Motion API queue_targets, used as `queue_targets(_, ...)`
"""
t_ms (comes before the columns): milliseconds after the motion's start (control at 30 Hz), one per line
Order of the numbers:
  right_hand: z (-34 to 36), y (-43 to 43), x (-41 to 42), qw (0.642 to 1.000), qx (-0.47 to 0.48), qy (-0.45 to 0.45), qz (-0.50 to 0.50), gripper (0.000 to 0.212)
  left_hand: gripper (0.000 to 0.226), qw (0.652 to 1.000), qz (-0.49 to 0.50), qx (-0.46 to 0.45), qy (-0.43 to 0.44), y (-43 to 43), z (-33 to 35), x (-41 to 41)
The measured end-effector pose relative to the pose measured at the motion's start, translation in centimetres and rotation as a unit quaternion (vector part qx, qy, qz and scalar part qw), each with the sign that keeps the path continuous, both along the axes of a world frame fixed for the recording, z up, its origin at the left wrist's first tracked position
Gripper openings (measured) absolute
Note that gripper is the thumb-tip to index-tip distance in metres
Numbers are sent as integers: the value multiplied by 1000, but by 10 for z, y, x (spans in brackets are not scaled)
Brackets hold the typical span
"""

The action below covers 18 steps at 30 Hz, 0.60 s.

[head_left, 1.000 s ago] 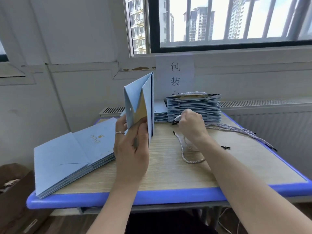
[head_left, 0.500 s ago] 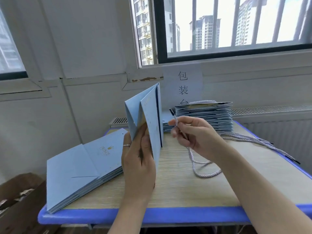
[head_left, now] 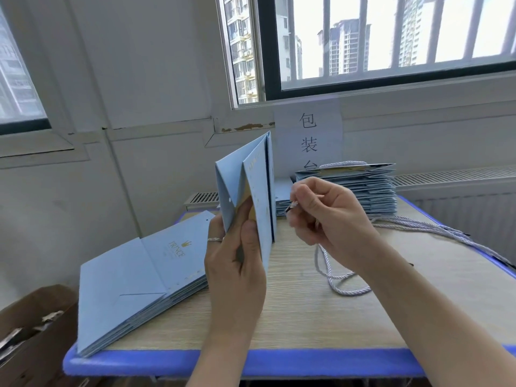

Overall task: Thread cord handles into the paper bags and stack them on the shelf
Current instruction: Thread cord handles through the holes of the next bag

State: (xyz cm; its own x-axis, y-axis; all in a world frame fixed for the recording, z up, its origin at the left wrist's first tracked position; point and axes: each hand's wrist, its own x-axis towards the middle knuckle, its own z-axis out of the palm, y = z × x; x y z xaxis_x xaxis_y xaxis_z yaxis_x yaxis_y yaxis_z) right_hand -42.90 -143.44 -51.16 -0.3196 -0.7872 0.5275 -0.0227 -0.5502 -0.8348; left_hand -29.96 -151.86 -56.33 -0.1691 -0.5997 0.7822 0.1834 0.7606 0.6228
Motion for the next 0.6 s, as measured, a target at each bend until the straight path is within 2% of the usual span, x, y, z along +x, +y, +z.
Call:
queue_targets(200, 0, 1, 5, 997, -55, 30, -45, 11, 43, 1000, -8, 2, 4, 4, 1, 2)
queue_targets(333, 0, -1, 13, 987, -89, 63, -118, 6, 44, 1000, -22, -10, 6, 7, 4, 2)
queue_targets(600, -6, -11, 25, 964, -122, 145, -185, 14, 44, 1000, -14, 10, 7, 5, 3, 1)
